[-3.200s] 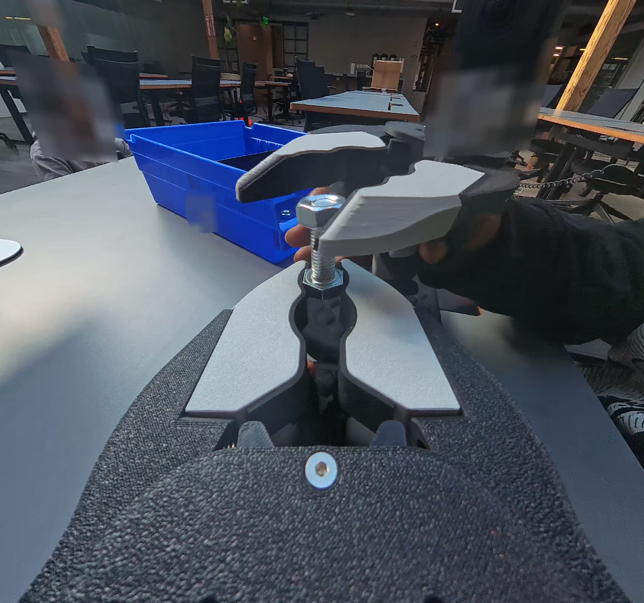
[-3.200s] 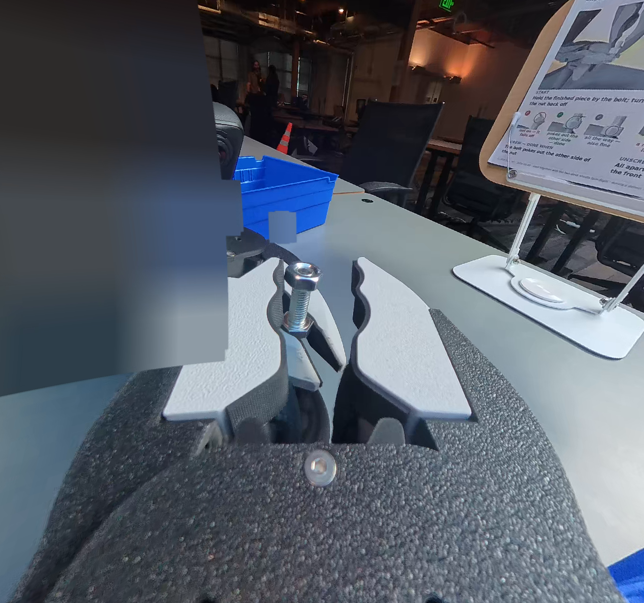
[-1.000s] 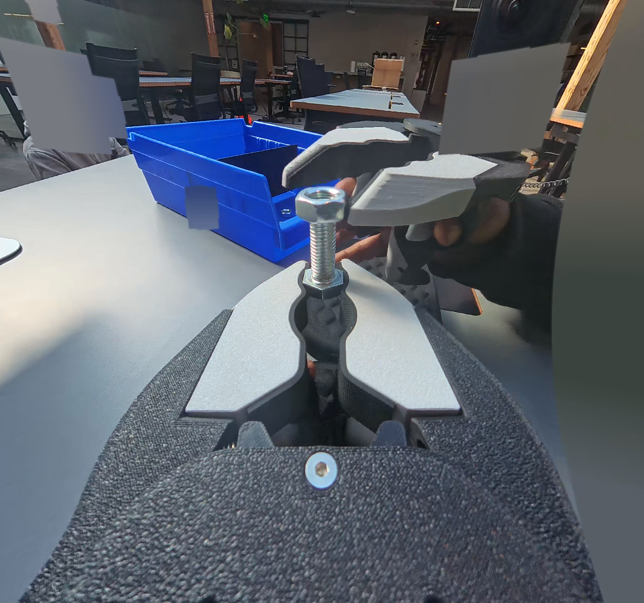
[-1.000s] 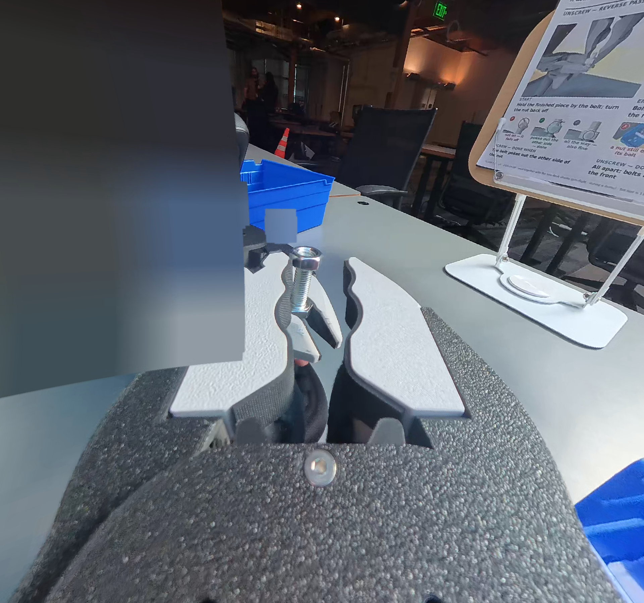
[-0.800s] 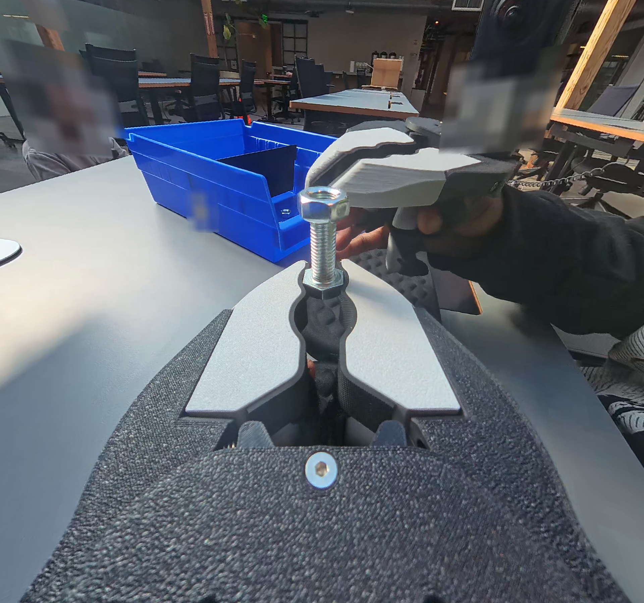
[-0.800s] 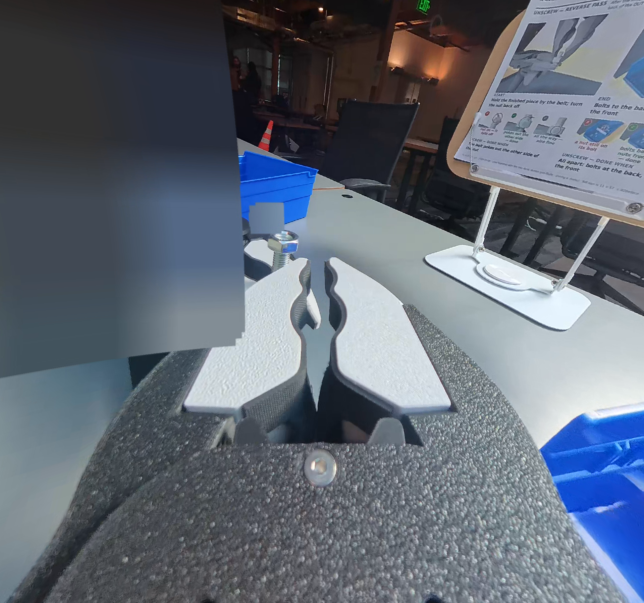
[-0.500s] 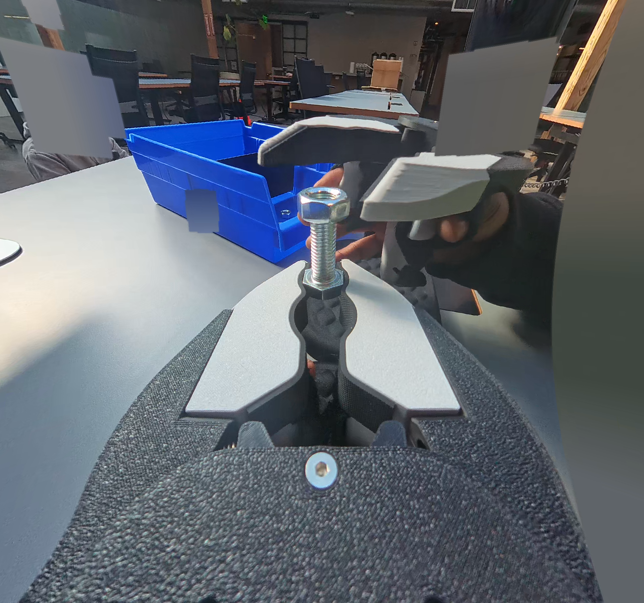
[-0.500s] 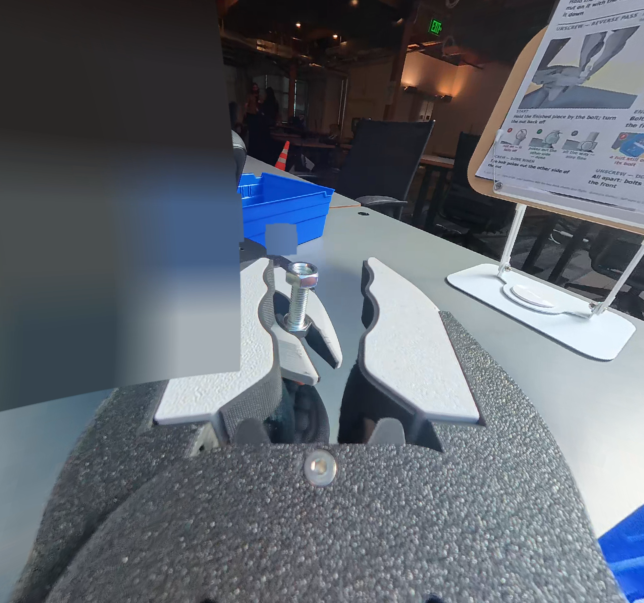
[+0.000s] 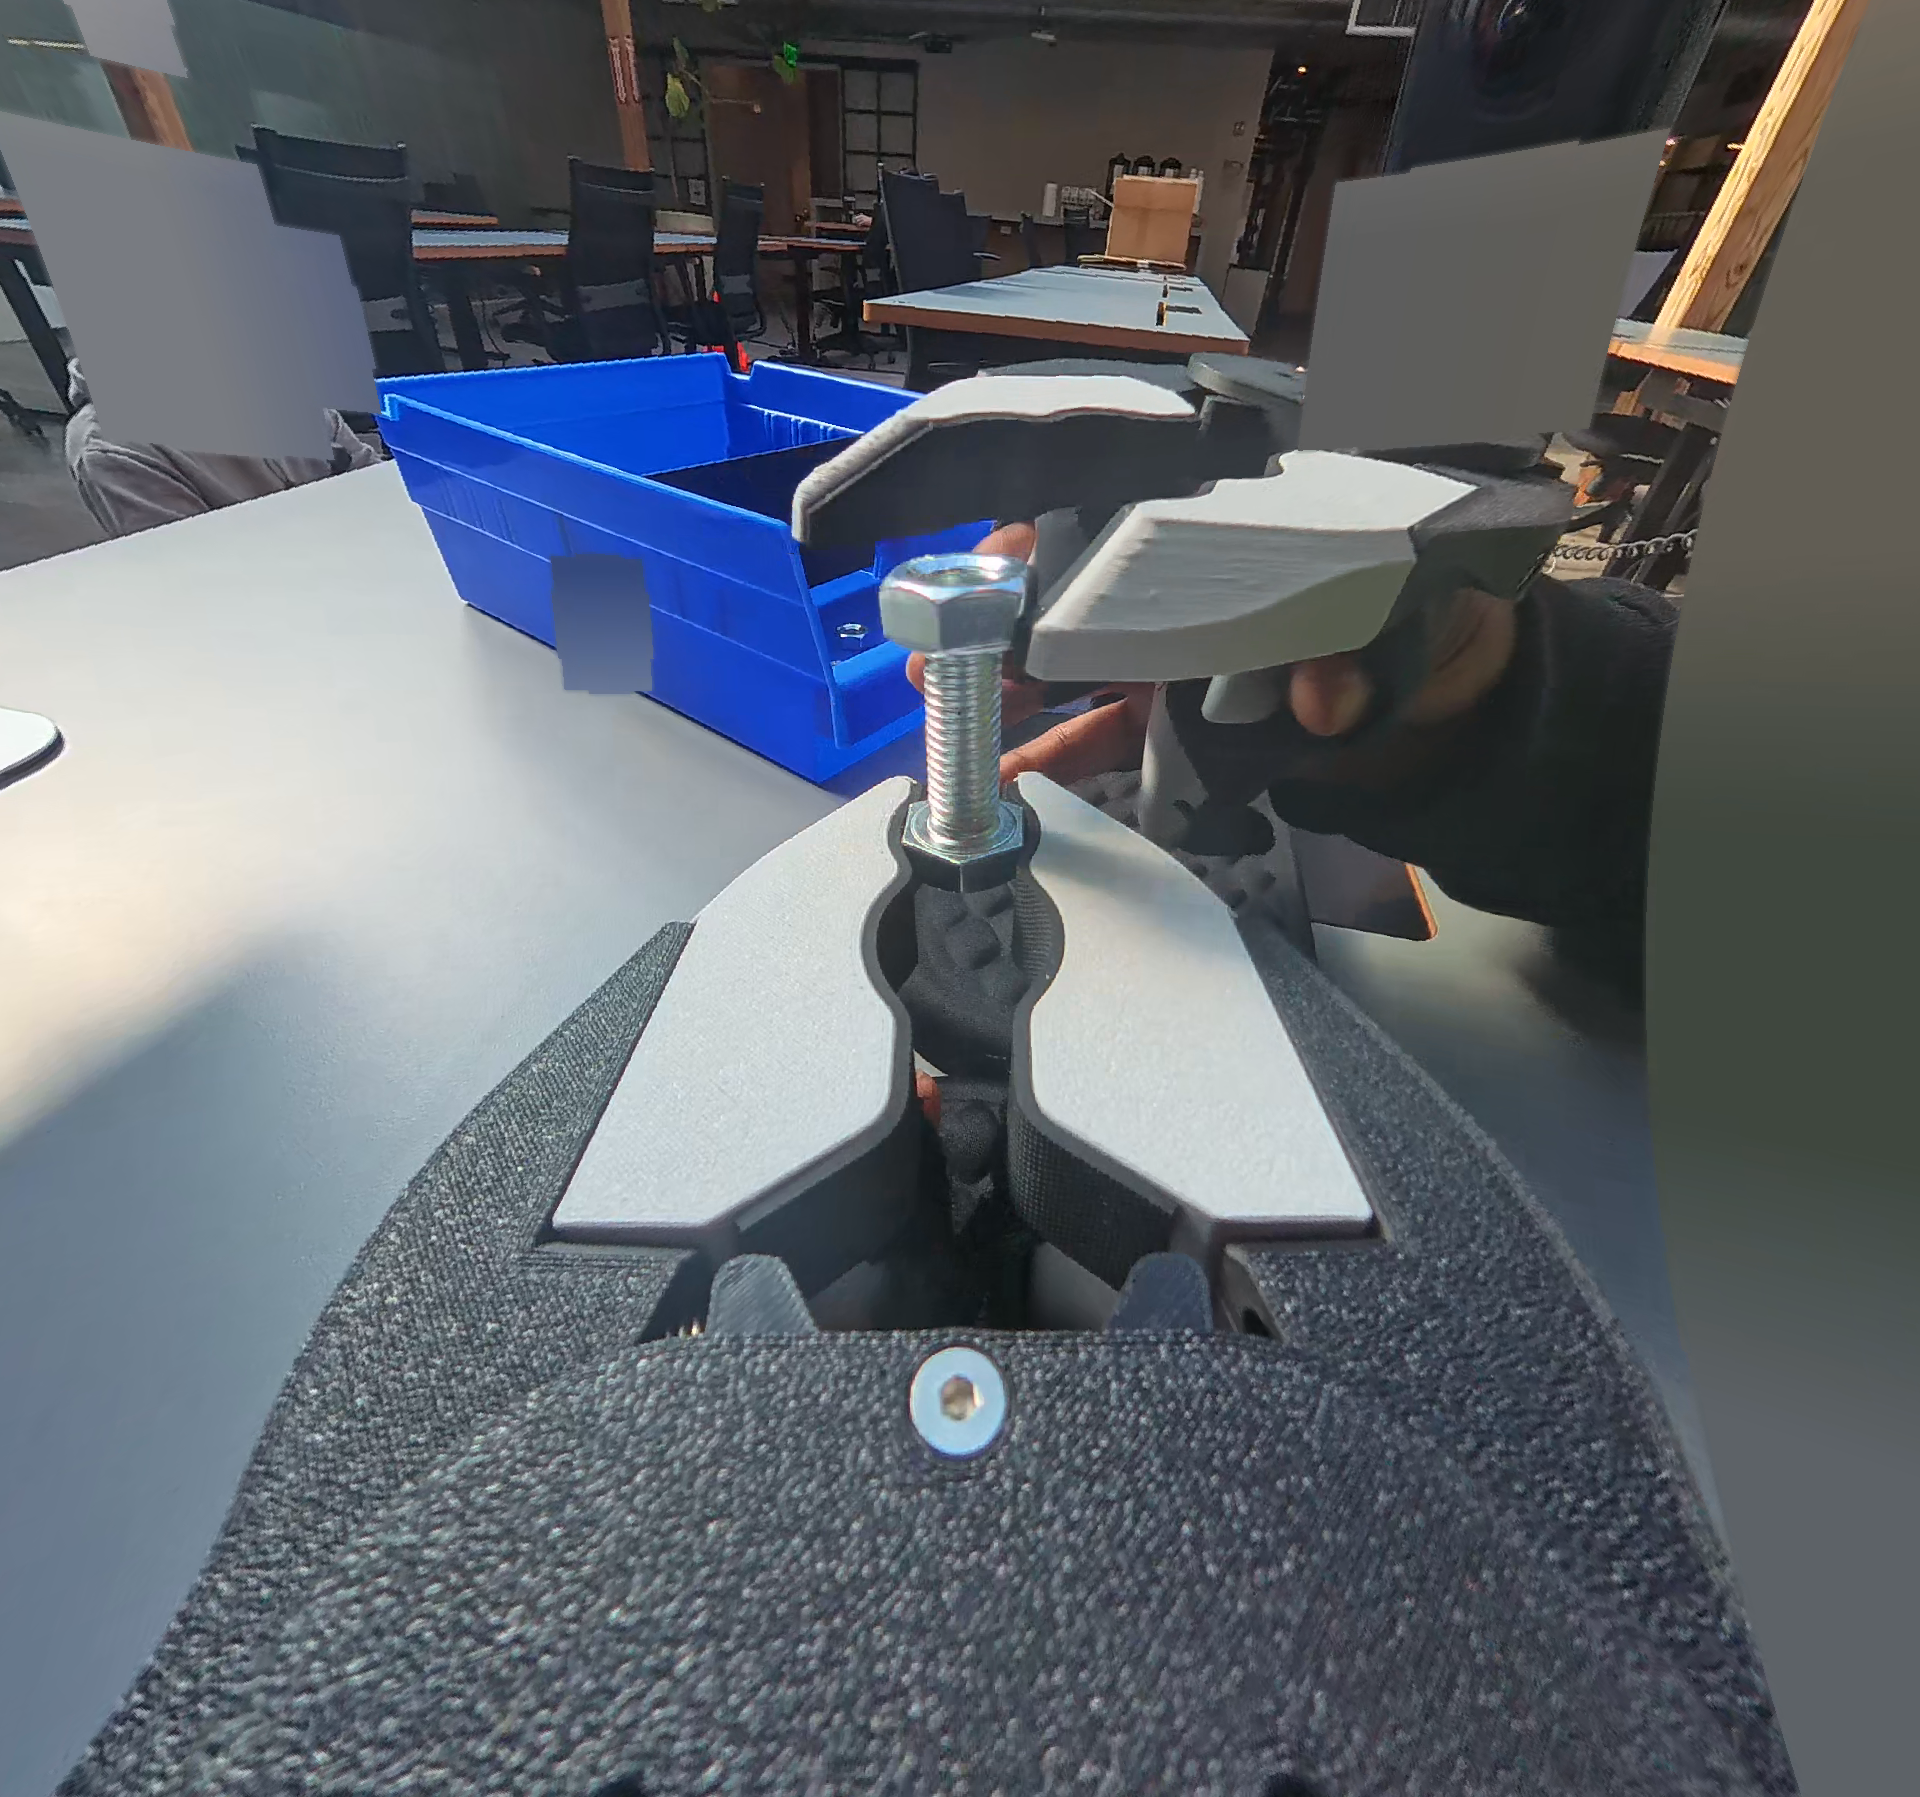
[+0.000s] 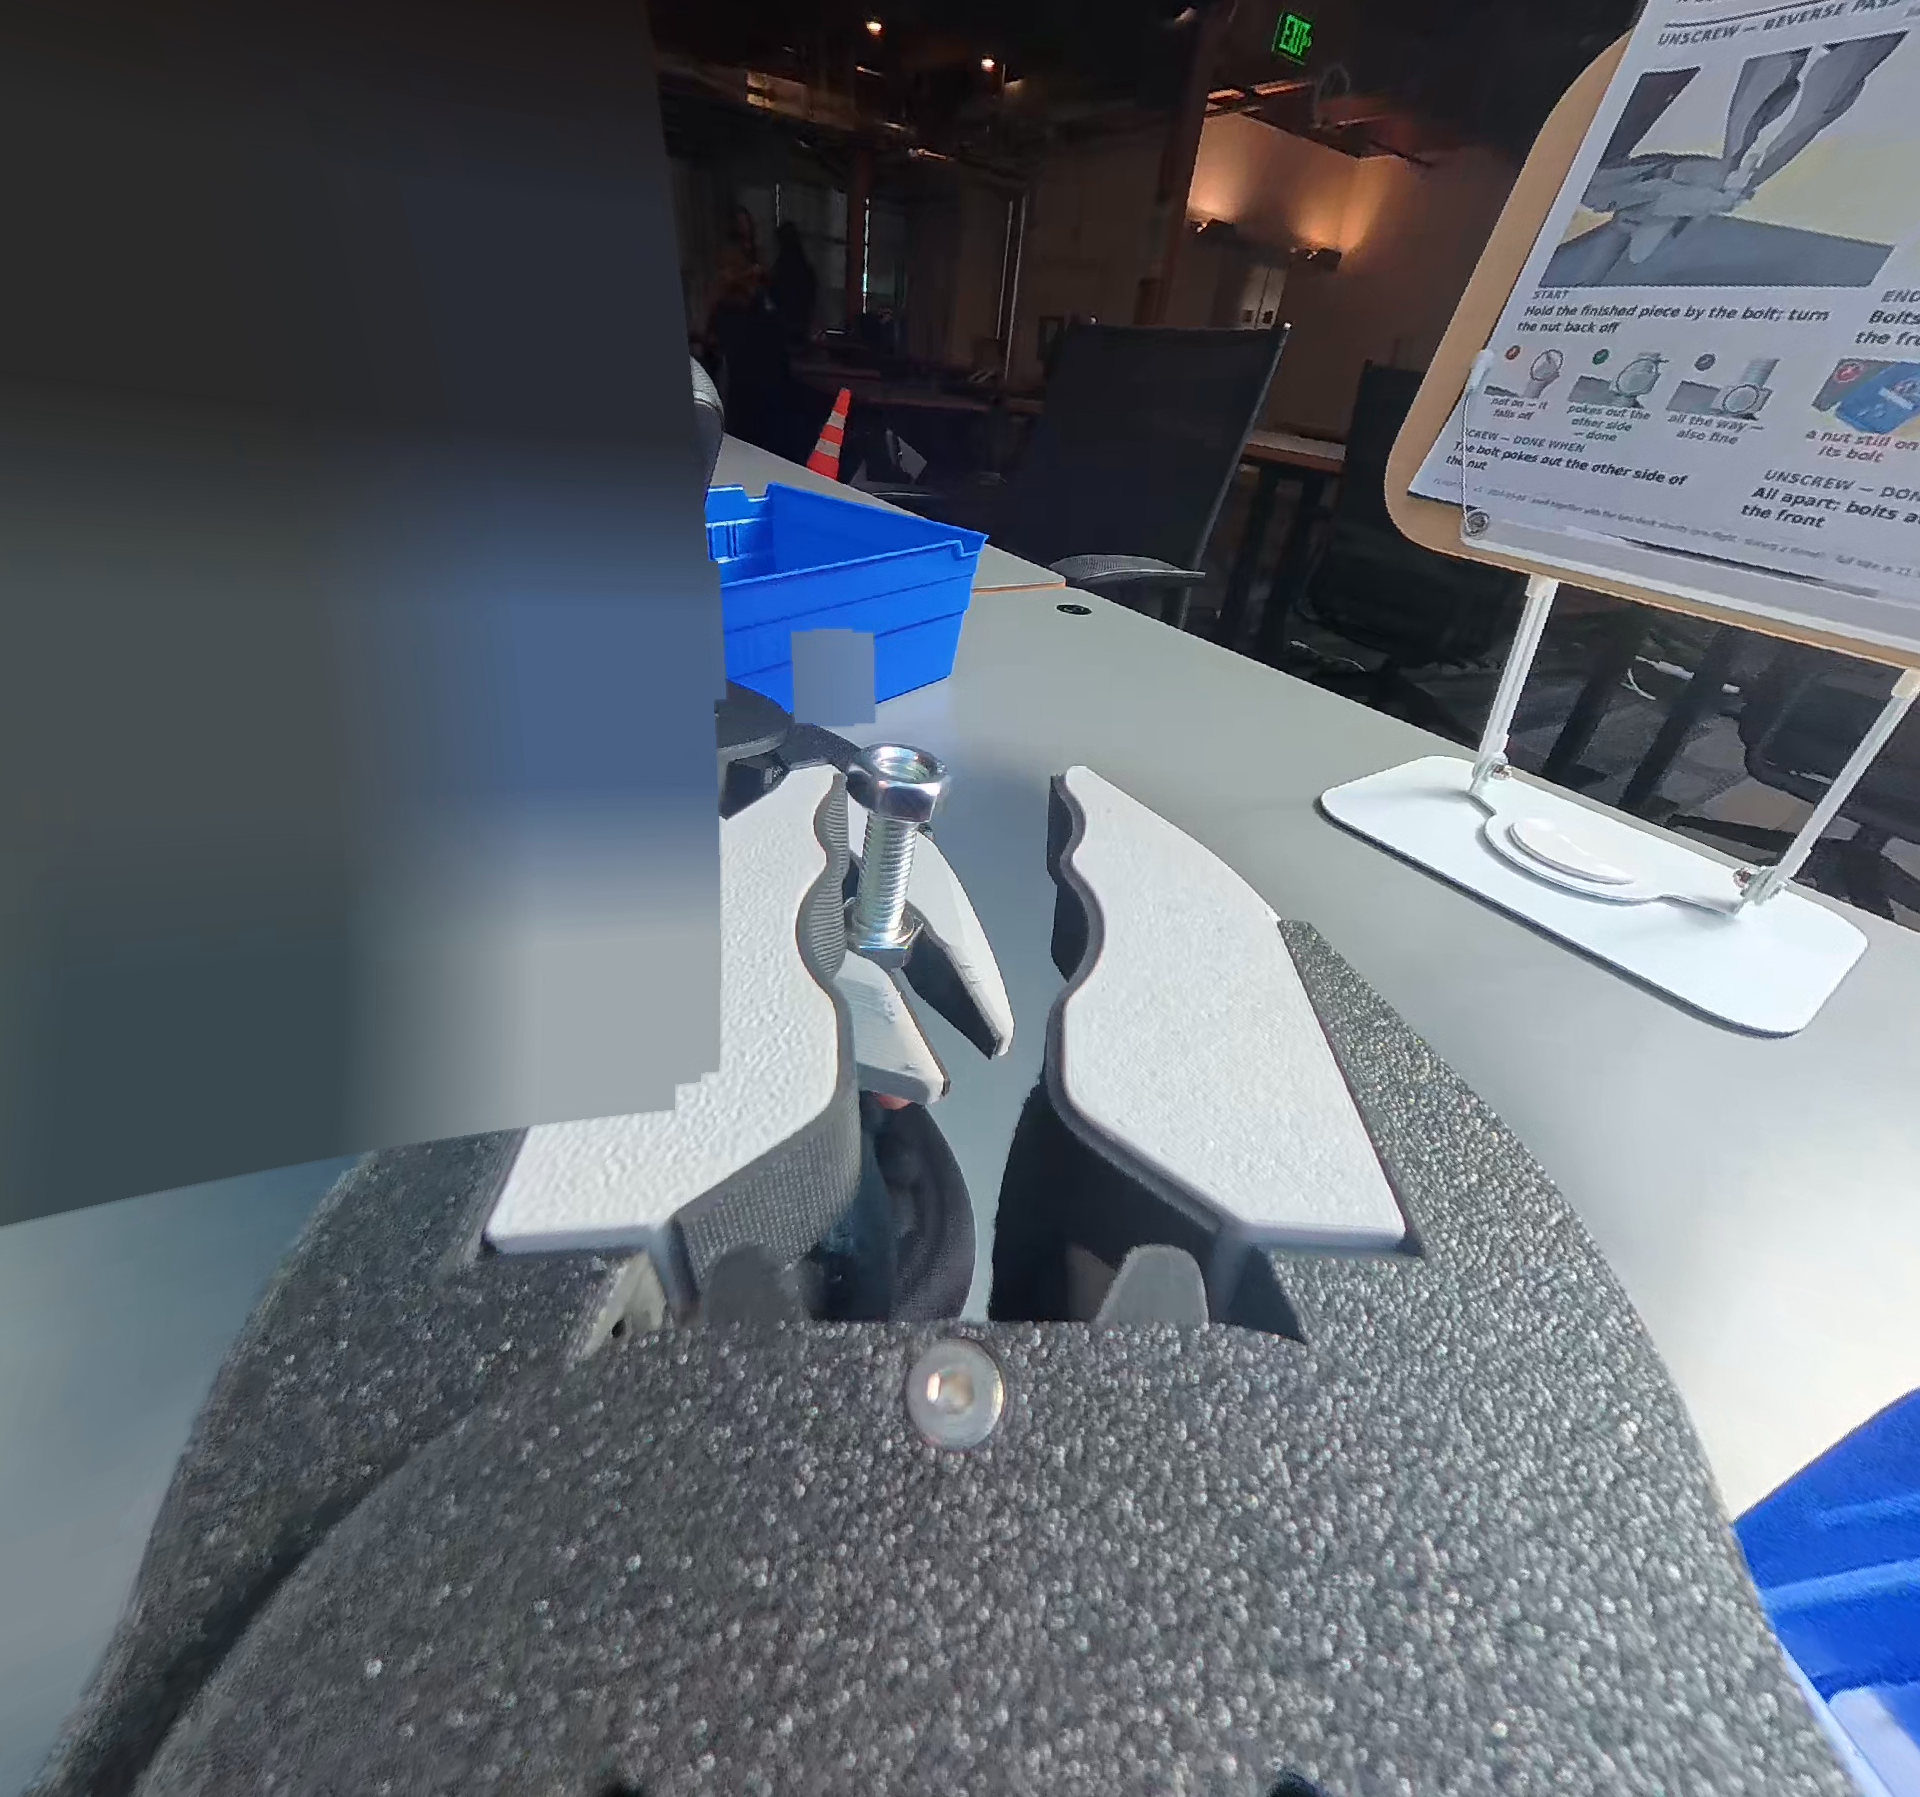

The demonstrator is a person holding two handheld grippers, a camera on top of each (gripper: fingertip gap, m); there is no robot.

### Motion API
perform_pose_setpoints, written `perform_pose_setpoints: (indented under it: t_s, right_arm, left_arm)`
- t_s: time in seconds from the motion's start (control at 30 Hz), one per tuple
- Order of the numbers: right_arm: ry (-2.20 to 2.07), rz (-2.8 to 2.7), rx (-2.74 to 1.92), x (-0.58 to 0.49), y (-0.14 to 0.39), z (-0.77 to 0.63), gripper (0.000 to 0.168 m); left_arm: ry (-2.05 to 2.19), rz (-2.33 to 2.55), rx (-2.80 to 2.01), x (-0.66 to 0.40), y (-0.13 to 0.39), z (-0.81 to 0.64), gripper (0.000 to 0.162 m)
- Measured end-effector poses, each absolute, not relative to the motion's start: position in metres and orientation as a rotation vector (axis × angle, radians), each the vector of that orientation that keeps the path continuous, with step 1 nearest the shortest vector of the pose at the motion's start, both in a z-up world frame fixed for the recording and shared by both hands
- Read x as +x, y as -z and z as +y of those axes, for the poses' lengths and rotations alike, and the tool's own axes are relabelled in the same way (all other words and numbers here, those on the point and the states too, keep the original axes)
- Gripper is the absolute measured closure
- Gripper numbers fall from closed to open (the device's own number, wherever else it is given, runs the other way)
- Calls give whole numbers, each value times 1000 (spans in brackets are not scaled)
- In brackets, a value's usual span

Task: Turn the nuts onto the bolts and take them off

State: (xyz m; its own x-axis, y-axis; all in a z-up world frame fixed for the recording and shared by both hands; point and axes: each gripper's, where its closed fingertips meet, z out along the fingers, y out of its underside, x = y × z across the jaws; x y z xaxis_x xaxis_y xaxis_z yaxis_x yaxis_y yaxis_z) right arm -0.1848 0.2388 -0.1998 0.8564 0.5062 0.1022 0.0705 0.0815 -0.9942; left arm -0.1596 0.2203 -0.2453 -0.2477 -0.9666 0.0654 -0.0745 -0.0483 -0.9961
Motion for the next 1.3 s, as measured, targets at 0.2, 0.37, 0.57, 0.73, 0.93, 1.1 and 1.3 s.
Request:
perform_pose_setpoints:
  t_s: [0.2, 0.37, 0.57, 0.73, 0.93, 1.1, 1.3]
  right_arm:
    - [-318, -491, -1467, -177, 201, 230, 154]
    - [-370, -510, -1448, -179, 198, 225, 141]
    - [-379, -543, -1440, -193, 194, 236, 133]
    - [-349, -750, -1506, -202, 198, 235, 127]
    - [-264, -1580, -1765, -189, 204, 221, 110]
    - [-226, -2066, -1725, -190, 195, 230, 119]
    - [-222, -2301, -1742, -195, 201, 229, 129]
  left_arm:
    - [1403, 1418, -1171, -160, 245, 220, 149]
    - [1401, 1420, -1170, -160, 246, 220, 149]
    - [1397, 1422, -1168, -160, 246, 220, 149]
    - [1403, 1417, -1171, -160, 246, 220, 149]
    - [1390, 1441, -1159, -160, 247, 217, 149]
    - [1379, 1451, -1160, -159, 249, 217, 149]
    - [1383, 1450, -1163, -159, 249, 217, 149]
